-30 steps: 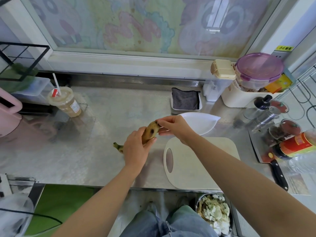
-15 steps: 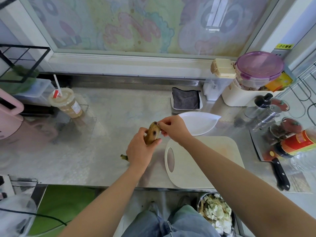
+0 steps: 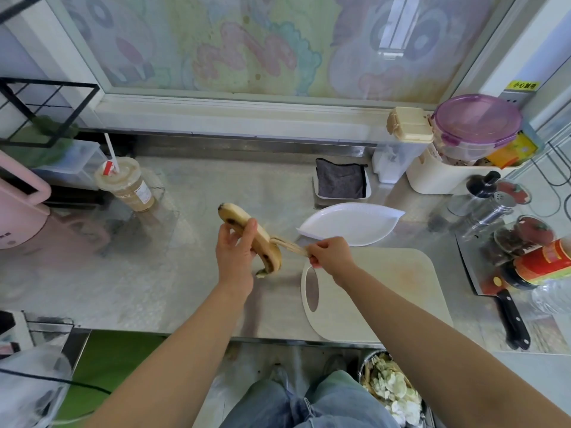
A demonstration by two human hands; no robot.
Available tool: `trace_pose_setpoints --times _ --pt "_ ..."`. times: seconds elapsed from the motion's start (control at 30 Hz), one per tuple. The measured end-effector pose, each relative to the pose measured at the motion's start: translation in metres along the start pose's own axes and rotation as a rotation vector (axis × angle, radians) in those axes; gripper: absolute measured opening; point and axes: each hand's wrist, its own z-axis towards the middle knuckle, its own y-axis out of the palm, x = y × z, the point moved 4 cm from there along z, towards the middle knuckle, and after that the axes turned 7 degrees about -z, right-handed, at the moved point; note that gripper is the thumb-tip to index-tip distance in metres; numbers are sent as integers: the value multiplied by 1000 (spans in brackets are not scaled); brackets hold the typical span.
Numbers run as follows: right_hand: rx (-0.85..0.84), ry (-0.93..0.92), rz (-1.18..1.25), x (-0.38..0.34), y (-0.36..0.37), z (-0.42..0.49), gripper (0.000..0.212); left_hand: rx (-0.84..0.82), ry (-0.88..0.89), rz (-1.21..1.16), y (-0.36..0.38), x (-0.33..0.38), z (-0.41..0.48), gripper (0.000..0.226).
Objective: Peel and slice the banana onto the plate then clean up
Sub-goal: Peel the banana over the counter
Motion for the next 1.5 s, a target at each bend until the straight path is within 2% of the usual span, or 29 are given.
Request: trace_pose_setpoints --times 0.13,0.27,0.33,0.4,0.47,0.53,0.57,0.67,0.83,0.93,1.03,1.1,1.17,1.3,1.4,1.5 --pt "-63 51 -168 22 1 -4 27 99 -3 -176 -12 17 13 23" --pt "-185 105 -114 22 6 3 20 69 -22 -157 -13 20 14 21" --pt "-191 87 -121 15 3 5 21 74 -42 -173 -12 18 13 23" --pt "-84 -30 -157 -5 -5 6 30 23 -60 -99 -10 16 13 23" --pt "-33 -164 -38 -37 -11 -2 30 -89 -66 60 -5 11 11 24" --pt "-152 -203 169 -69 -11 -9 31 -201 -65 228 4 6 4 23" --pt "-213 -217 197 -82 -9 -13 34 -238 -60 275 8 5 1 21" --pt "-252 -250 138 -99 -7 -16 35 -290 -41 316 19 2 -10 17" --pt "-326 -131 224 -95 -18 -14 37 -310 -30 363 19 0 -13 14" --pt "-258 -178 93 -96 -23 -11 28 -326 2 433 20 -1 -15 8" --pt "-101 -283 -145 -99 -26 -10 22 -345 49 518 21 -3 -16 28" --pt "-53 -301 -221 -98 -27 -9 21 -358 75 550 21 -5 -15 38" --pt "-57 -285 -168 -94 -27 -9 23 -368 76 549 21 -6 -14 38" --pt "-138 -215 106 -91 -22 -12 22 -363 15 436 23 -8 -16 41" --pt "-184 -107 307 -90 -14 -15 19 -339 -9 395 24 -11 -15 48" --pt "-182 37 450 -82 -6 -13 18 -256 -21 246 21 -13 -10 41"
